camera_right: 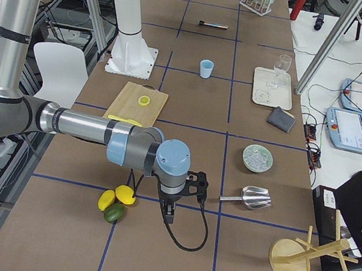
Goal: Squeeze lemon into cup
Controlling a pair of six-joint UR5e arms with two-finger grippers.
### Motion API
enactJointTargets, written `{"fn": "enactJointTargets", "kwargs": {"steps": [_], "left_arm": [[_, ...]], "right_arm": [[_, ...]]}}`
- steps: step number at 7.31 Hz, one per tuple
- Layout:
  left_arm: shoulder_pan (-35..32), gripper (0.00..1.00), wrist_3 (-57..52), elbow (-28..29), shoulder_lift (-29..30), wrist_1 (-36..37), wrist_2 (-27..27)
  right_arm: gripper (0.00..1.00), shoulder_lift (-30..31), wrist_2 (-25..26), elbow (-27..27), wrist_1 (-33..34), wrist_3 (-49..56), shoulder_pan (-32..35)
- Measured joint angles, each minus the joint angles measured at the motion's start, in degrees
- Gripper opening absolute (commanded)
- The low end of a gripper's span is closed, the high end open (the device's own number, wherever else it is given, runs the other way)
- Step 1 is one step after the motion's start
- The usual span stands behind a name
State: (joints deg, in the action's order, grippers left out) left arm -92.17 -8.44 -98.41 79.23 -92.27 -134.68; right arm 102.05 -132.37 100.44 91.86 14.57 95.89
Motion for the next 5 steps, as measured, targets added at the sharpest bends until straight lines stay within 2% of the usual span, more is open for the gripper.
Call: {"fn": "enactJointTargets", "kwargs": {"steps": [5], "left_arm": [[0.0,1.0,-0.1,-0.9,0.0,-0.4,-0.5]], "right_arm": [[1.0,0.2,0.1,0.3,-3.0,-3.1,0.1]]}}
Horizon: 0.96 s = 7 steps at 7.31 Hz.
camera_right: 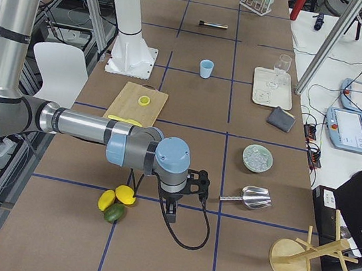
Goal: Squeeze lemon into cup
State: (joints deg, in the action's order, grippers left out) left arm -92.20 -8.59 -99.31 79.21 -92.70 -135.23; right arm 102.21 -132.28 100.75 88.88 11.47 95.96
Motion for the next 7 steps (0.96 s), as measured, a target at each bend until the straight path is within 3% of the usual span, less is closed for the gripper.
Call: {"fn": "enactJointTargets", "kwargs": {"steps": [7], "left_arm": [[0.0,1.0,0.1,0.1,0.0,0.0,0.0]], "right_arm": [[1.0,-0.1,0.1,0.2,-0.1,-0.7,0.0]]}}
